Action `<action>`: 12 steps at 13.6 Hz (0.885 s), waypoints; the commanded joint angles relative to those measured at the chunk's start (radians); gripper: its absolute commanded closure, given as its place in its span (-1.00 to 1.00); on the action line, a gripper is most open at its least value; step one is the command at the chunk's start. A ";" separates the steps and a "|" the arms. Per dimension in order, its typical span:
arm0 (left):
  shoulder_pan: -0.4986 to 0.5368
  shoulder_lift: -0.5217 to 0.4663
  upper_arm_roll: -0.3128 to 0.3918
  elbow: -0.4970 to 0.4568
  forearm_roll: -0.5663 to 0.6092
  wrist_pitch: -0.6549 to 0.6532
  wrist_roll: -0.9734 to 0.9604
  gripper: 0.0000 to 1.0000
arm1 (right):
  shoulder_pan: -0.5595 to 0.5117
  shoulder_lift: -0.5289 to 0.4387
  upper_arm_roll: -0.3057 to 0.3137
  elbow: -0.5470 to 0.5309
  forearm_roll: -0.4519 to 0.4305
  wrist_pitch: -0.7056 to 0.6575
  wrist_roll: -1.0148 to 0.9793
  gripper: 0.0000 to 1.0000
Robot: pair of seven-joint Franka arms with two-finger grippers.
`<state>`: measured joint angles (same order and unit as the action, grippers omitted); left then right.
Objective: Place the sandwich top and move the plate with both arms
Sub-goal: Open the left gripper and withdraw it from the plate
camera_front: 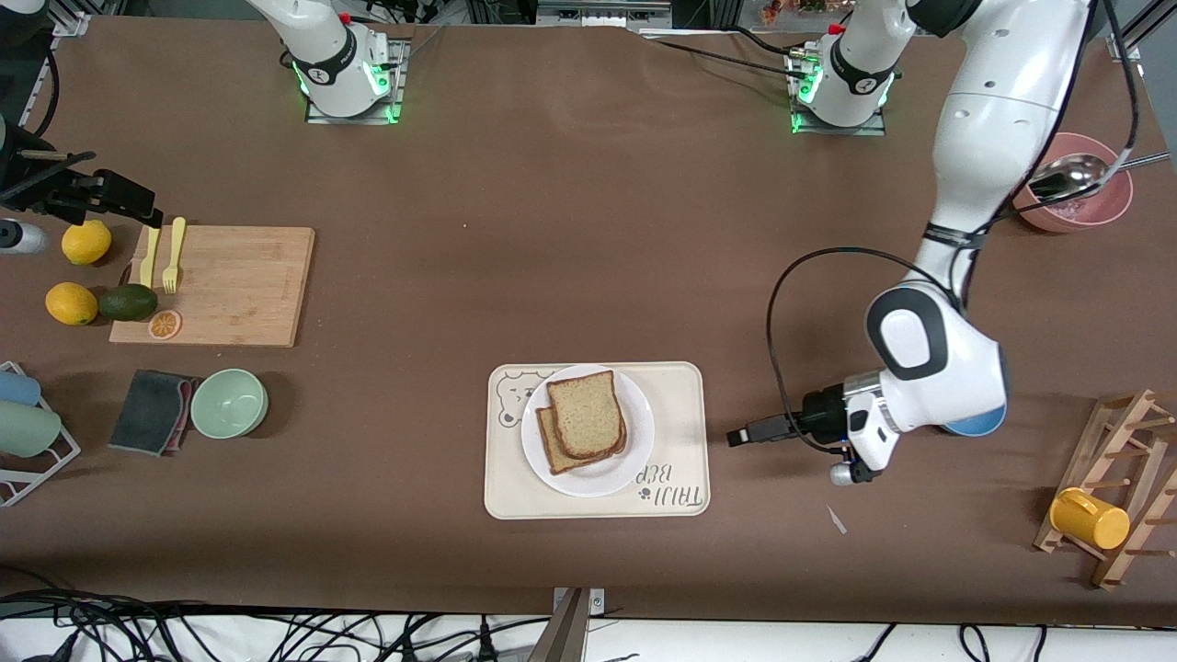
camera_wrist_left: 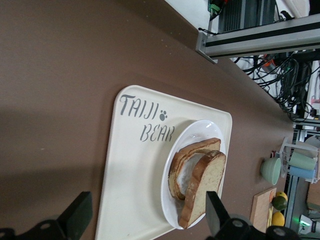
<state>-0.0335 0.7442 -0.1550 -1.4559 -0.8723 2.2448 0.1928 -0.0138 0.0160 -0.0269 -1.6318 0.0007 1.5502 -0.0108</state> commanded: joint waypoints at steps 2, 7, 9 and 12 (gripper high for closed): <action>0.049 -0.110 0.009 -0.018 0.249 -0.071 -0.166 -0.99 | -0.015 -0.005 0.009 0.013 0.016 -0.016 -0.014 -1.00; 0.061 -0.238 0.095 -0.018 0.542 -0.261 -0.231 -0.99 | -0.015 -0.005 0.009 0.013 0.016 -0.016 -0.014 -1.00; 0.063 -0.290 0.098 -0.020 0.700 -0.328 -0.266 -0.99 | -0.015 -0.005 0.010 0.015 0.016 -0.016 -0.014 -1.00; 0.076 -0.363 0.100 -0.020 0.848 -0.396 -0.320 -0.99 | -0.015 -0.005 0.010 0.013 0.016 -0.016 -0.014 -1.00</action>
<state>0.0315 0.4482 -0.0537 -1.4519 -0.0943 1.8907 -0.0963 -0.0138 0.0160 -0.0268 -1.6311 0.0007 1.5500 -0.0108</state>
